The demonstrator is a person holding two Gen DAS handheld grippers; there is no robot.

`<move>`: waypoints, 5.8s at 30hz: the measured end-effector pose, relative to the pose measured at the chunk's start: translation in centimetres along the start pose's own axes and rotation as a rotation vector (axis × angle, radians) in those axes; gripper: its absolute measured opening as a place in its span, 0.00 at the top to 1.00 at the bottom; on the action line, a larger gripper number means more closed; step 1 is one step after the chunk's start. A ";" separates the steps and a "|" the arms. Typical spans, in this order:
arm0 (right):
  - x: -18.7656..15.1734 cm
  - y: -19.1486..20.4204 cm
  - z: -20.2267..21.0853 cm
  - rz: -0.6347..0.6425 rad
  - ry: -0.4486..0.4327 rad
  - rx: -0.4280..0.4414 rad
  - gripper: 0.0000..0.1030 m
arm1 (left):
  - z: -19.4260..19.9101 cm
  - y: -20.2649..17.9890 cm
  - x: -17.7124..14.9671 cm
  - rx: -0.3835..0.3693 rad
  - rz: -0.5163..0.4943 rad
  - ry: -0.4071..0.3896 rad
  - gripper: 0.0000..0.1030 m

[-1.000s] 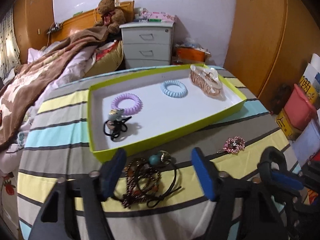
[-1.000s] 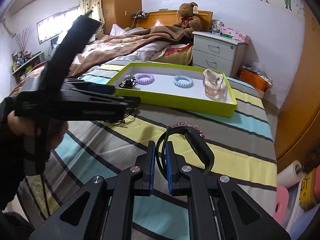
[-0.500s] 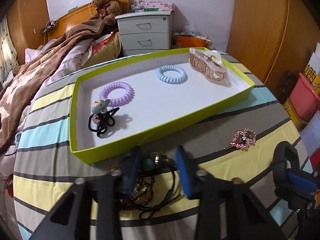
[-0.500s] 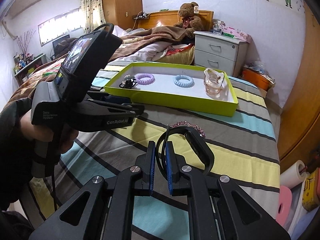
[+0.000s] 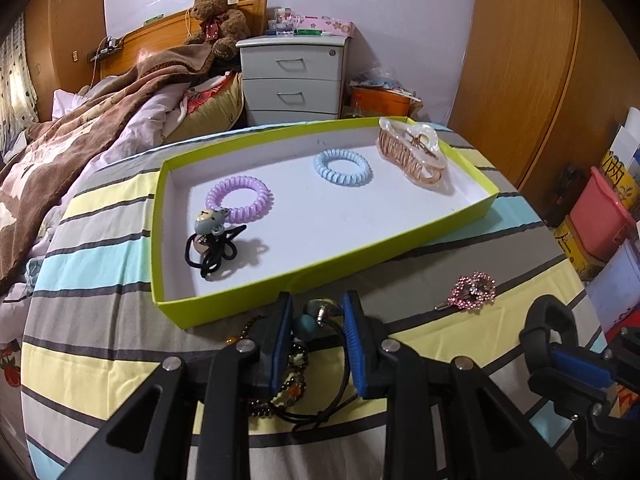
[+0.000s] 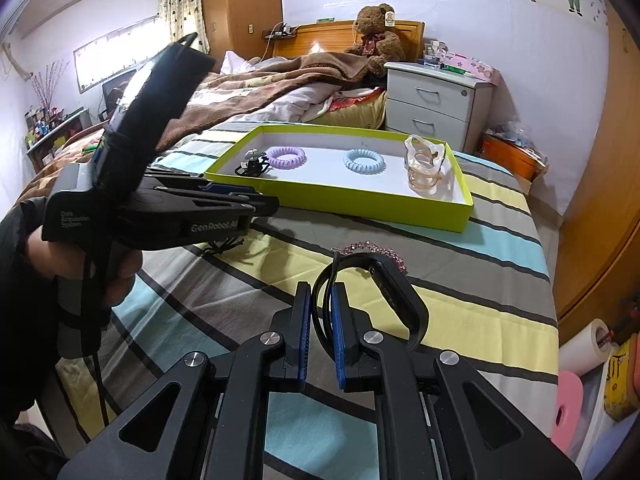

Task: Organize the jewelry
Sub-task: 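Carry both items over the green tray and open the left tool, then open the right tool to drop the black band into the tray, then reach the right tool to the pink rhinestone hair clip and grasp it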

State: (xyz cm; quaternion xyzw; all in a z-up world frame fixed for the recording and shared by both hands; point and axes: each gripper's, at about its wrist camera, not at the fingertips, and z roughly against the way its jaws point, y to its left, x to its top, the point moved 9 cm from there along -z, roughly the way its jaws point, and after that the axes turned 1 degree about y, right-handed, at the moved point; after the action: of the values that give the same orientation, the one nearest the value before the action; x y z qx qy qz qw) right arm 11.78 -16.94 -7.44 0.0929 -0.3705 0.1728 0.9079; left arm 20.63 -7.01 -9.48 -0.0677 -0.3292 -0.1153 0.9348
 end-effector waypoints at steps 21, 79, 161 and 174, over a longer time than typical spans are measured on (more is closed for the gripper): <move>3.9 -0.7 2.7 0.019 -0.069 -0.029 0.90 | 6.2 1.4 3.5 -0.052 0.068 -0.119 0.74; 8.9 -3.8 -13.2 0.101 0.177 0.025 0.90 | -8.1 3.4 9.6 -0.099 0.151 0.087 0.74; 2.5 -7.5 -0.2 -0.157 0.003 -0.083 0.70 | 9.3 9.8 -2.5 0.003 0.272 -0.149 0.30; 1.9 -5.9 -4.8 -0.081 0.086 -0.026 0.54 | 8.7 11.5 -6.5 -0.001 0.328 -0.101 0.29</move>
State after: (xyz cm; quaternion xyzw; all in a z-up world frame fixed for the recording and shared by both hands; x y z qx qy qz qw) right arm 18.35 -20.54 -9.73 0.0884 -0.3292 0.1347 0.9304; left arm 13.50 6.97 -7.49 -0.1268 -0.3603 0.0419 0.9232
